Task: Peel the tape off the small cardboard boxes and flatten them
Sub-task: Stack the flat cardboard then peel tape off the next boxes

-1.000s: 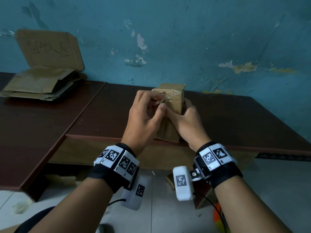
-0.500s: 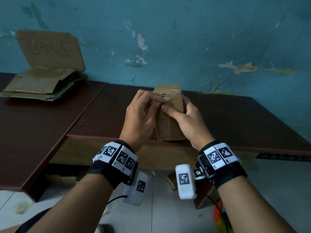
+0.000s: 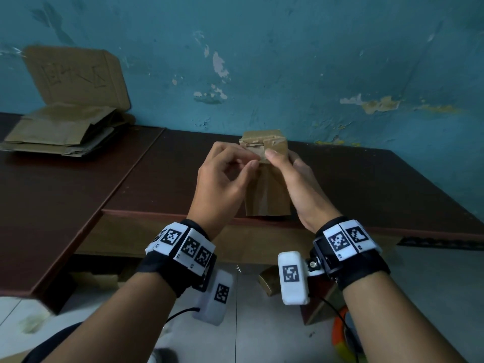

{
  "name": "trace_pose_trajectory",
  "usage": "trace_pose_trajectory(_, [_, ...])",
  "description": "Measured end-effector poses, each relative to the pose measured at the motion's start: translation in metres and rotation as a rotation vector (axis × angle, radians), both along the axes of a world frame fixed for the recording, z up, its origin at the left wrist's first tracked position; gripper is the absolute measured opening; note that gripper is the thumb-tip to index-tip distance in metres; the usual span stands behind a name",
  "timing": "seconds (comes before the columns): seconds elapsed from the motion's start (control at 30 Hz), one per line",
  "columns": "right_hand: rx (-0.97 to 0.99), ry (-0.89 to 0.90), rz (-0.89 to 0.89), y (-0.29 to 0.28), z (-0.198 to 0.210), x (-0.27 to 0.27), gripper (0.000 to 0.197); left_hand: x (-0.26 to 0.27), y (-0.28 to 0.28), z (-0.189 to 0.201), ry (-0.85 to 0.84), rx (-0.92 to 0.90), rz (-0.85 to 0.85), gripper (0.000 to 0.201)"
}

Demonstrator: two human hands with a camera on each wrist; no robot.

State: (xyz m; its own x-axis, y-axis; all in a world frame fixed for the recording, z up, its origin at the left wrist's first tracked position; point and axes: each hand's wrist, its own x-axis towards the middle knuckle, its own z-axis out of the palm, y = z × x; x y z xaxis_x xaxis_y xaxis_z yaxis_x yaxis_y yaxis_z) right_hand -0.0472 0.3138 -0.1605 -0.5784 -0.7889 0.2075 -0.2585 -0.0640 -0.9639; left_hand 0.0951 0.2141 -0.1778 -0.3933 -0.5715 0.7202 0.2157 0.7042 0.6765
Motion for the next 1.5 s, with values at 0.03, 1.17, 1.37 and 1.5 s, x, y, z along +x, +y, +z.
trace_pose_trajectory(0.03, [0.002, 0.022, -0.027, -0.001, -0.001, 0.0, 0.075, -0.001, 0.0, -0.001, 0.007, 0.011, 0.016, 0.004])
trace_pose_trajectory(1.17, [0.036, 0.025, 0.043, 0.001, -0.005, -0.005, 0.047, -0.007, -0.002, -0.007, -0.089, -0.019, -0.01, 0.014])
trace_pose_trajectory(1.37, [0.002, 0.052, 0.094, 0.002, -0.005, -0.009, 0.04, -0.005, 0.003, -0.008, -0.117, 0.055, -0.1, 0.011])
trace_pose_trajectory(1.5, [0.006, 0.037, 0.115, 0.004, -0.005, -0.01, 0.022, -0.01, 0.006, -0.007, -0.029, 0.248, -0.135, 0.021])
